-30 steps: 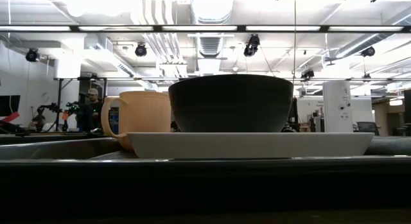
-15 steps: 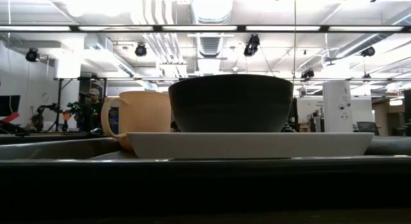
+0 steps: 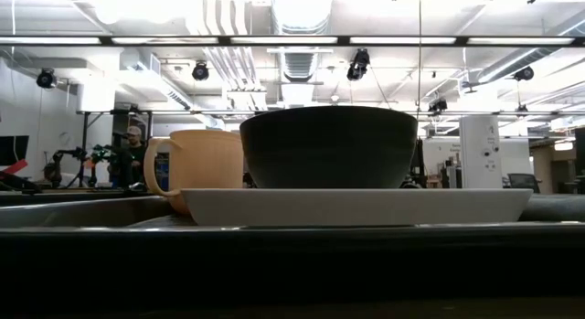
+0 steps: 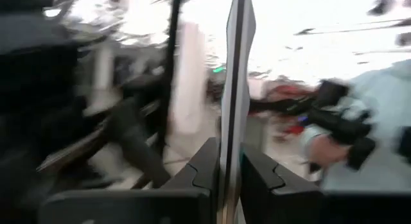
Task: Set up tray
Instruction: Put the white fork to the right of the white plate on the gray napkin
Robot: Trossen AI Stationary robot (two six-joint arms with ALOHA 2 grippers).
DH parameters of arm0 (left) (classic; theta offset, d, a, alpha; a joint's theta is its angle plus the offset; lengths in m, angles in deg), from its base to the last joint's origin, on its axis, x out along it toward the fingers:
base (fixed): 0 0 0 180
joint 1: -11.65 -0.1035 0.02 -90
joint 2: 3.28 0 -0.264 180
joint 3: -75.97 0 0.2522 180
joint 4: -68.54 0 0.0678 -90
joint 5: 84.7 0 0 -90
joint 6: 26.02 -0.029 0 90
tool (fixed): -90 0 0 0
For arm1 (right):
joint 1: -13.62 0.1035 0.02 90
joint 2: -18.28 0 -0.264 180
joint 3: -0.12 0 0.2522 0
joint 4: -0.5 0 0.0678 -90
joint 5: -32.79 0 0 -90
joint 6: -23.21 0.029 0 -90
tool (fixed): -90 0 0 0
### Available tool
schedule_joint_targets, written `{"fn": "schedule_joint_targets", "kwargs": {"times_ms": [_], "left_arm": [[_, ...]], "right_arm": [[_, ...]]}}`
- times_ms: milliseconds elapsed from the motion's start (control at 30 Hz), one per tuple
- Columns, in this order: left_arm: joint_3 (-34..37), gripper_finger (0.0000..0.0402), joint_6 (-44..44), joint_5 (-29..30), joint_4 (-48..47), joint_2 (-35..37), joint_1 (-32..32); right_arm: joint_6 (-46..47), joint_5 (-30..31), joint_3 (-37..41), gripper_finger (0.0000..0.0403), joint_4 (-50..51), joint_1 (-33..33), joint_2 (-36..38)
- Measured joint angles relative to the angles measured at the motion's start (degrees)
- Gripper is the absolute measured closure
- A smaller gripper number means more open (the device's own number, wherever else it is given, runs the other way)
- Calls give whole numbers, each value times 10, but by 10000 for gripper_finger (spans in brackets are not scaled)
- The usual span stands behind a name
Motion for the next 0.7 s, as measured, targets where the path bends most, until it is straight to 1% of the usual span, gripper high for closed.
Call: {"fn": "schedule_joint_targets", "kwargs": {"times_ms": [67, 133, 233, 300, 367, 433, 533, 633, 700], "left_arm": [[-5, 383, -13, 35, -39, 0, -2], [-6, 383, -21, 80, -75, -1, -3], [-7, 383, -24, 161, -100, -1, -4], [-7, 383, -26, 206, -105, -1, -4], [-8, 383, -30, 244, -106, -5, -4], [-11, 383, -31, 284, -110, -11, -4], [-13, 383, -32, 324, -114, -26, -4], [-23, 383, -32, 337, -124, -45, -4], [-38, 383, -34, 353, -159, -58, -4]], "right_arm": [[-4, 59, 0, 209, 23, 12, 19], [-4, 129, 0, 204, 42, 24, 34], [-1, 272, 0, 206, 73, 48, 50], [-2, 387, 0, 210, 84, 67, 53], [-3, 472, 0, 213, 85, 80, 54], [-3, 506, 0, 217, 86, 83, 50], [-1, 520, 1, 223, 86, 82, 42], [-7, 533, 1, 229, 84, 80, 35], [-12, 533, 2, 232, 89, 79, 34]]}}
